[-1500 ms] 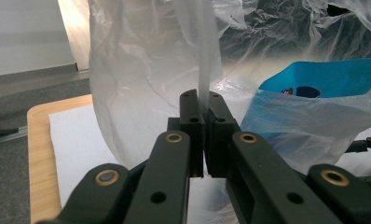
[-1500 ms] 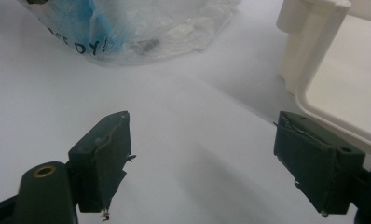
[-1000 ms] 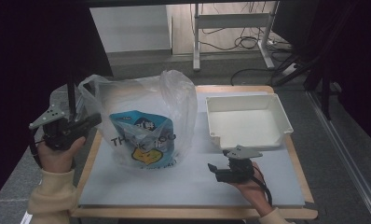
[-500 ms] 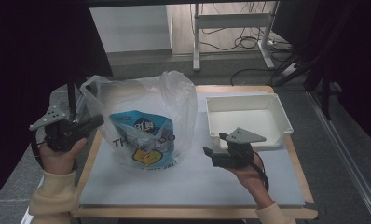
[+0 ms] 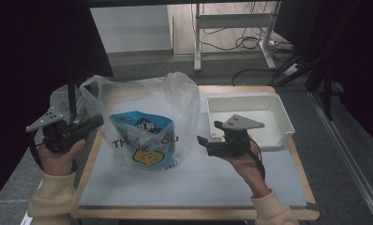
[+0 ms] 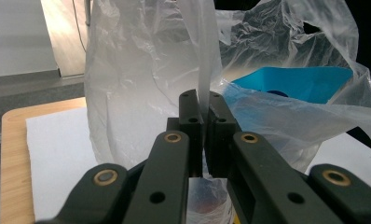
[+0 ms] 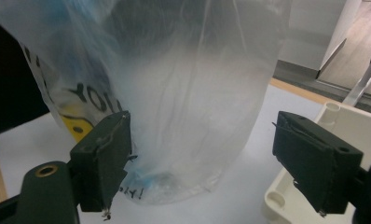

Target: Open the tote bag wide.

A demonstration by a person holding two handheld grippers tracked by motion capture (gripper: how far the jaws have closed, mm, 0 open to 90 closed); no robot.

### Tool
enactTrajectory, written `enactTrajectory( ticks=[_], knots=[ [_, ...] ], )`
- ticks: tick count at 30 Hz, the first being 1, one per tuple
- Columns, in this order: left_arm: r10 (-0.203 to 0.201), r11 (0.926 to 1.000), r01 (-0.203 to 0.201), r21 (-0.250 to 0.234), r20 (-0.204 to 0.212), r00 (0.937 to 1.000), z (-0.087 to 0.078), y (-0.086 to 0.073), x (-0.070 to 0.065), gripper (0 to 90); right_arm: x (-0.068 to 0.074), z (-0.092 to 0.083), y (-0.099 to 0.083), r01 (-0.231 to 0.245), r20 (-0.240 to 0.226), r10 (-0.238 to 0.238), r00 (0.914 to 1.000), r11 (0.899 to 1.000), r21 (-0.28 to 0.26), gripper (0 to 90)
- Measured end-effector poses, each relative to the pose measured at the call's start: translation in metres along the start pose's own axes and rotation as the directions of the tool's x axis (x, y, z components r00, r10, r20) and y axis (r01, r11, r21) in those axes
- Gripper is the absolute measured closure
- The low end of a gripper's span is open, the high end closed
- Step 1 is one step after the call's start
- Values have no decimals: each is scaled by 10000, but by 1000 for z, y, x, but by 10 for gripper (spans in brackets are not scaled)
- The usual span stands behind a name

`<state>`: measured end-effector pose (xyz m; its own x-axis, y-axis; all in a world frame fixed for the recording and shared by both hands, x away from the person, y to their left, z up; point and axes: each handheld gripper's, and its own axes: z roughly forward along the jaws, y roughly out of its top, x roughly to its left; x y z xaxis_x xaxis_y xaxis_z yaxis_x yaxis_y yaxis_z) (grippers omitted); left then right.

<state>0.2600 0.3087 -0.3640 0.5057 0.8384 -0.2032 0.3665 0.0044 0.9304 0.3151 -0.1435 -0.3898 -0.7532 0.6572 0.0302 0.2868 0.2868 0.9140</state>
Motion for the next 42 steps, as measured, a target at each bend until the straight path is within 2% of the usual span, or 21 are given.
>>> enactTrajectory(
  ticks=[1,3,12,22,29,35,38,42],
  knots=[
    [0,10000,0,0,0,10000,0,0,0,877,0,0,0,0,0,0,10000,10000,0,196],
    [-17,10000,16,32,64,10000,1,-1,0,877,1,-1,11,65,48,-65,10000,10000,-75,186],
    [33,10000,-34,28,198,9998,2,0,-2,877,6,-2,45,-152,-145,146,9998,9988,-464,165],
    [19,10000,-18,-32,200,9998,1,0,-2,876,7,4,71,-292,-249,278,9993,9979,-573,154],
    [33,10000,-32,-52,202,9998,0,0,-2,875,12,18,83,-242,-282,232,9993,9991,-354,144],
    [15,10000,-14,-73,207,9998,0,0,-1,875,14,31,92,-398,-363,394,9986,9991,-109,146],
    [-13,10000,15,-94,241,9997,-1,0,-1,874,14,35,93,-425,-396,426,9983,9991,29,198],
    [-65,9999,69,-133,260,9996,-2,0,1,872,14,38,91,-339,-526,346,9980,9993,151,386]
  ],
)
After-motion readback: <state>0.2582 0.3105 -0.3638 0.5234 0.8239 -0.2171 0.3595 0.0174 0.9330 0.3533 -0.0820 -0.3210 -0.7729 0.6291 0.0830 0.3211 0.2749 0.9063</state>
